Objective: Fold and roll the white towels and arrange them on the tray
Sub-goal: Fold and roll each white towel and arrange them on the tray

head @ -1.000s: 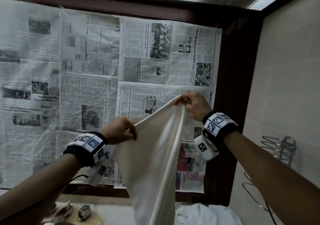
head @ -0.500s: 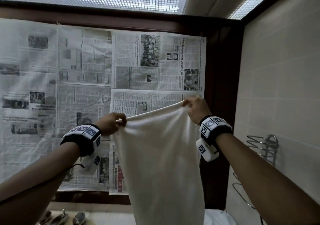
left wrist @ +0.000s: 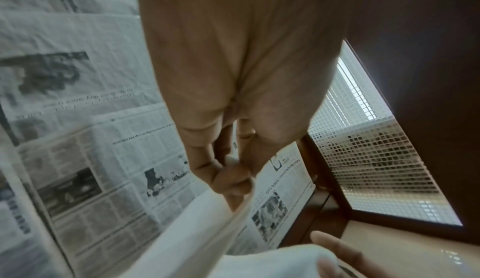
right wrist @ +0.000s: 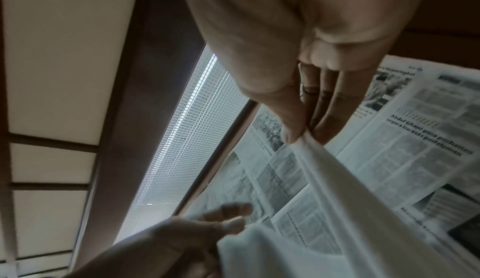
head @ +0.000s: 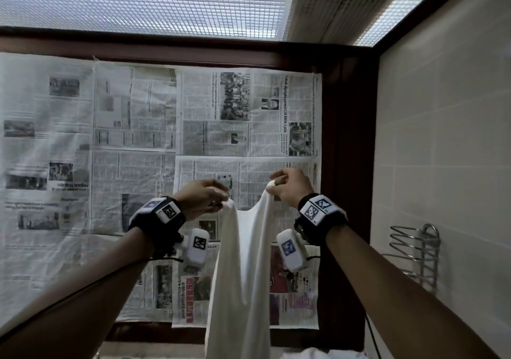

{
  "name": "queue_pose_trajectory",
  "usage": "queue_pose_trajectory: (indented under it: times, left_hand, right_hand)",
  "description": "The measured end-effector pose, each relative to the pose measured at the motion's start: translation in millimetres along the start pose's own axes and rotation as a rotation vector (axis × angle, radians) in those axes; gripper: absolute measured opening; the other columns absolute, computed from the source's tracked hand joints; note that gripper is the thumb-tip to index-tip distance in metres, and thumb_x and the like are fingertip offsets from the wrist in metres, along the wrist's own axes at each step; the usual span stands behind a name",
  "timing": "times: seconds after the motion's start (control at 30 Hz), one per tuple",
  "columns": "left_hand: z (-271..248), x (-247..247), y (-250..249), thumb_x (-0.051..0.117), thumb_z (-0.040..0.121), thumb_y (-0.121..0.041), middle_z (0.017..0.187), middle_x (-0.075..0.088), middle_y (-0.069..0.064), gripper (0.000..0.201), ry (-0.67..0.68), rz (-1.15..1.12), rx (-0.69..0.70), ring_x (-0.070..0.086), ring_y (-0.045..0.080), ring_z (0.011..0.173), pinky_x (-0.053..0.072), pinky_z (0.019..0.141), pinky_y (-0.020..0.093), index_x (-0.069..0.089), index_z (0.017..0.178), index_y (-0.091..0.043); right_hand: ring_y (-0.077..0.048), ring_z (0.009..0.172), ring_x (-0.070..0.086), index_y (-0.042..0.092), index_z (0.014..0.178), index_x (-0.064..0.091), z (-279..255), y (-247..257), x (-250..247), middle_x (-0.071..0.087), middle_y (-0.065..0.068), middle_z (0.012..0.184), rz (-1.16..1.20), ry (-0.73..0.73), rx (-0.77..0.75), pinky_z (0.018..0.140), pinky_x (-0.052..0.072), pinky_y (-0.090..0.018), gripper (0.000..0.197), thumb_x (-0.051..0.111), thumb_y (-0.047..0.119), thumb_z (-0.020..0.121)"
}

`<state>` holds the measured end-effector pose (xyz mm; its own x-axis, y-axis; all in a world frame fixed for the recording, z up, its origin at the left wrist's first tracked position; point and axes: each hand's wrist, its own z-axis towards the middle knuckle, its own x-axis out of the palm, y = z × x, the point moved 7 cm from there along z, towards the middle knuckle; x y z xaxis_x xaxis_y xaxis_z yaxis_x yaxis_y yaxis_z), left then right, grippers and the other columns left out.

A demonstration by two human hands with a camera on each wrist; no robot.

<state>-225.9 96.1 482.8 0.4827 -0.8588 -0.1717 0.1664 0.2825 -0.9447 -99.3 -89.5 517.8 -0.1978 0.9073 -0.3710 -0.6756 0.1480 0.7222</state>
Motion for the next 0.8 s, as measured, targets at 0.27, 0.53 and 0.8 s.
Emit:
queue_pose_trajectory:
  times: [0.27,0.53,0.8]
  left_hand:
    - [-0.2,28.0,-10.7,0.063,0.084,0.014,0.100,0.063,0.025,0.032,-0.013,-0.170,0.021,0.067,0.024,0.082,0.059,0.063,0.023,0.055,0.116,0.012]
    - [-6.1,33.8,-13.5,0.064,0.086,0.009,0.095,0.069,0.026,0.023,-0.036,-0.265,0.041,0.073,0.021,0.071,0.058,0.062,0.021,0.063,0.107,0.018]
    - [-9.7,39.1,-10.4,0.060,0.090,0.009,0.100,0.069,0.026,0.018,-0.030,-0.342,0.000,0.073,0.022,0.075,0.059,0.065,0.023,0.063,0.104,0.019]
  right_hand:
    - [-0.013,0.072,0.071,0.012,0.081,0.075,-15.3,9.4,26.0,0.073,-0.003,0.077,0.004,-0.074,-0.110,0.073,0.061,-0.033,0.017,0.087,0.008,0.068]
    - [-0.009,0.074,0.070,0.010,0.086,0.078,-18.9,10.6,28.7,0.075,-0.003,0.082,-0.049,-0.113,-0.155,0.076,0.059,-0.024,0.014,0.084,0.010,0.073]
    - [-0.016,0.084,0.072,0.010,0.093,0.078,-20.2,1.8,43.0,0.075,-0.005,0.090,0.078,0.012,-0.119,0.085,0.059,-0.036,0.013,0.069,0.002,0.086]
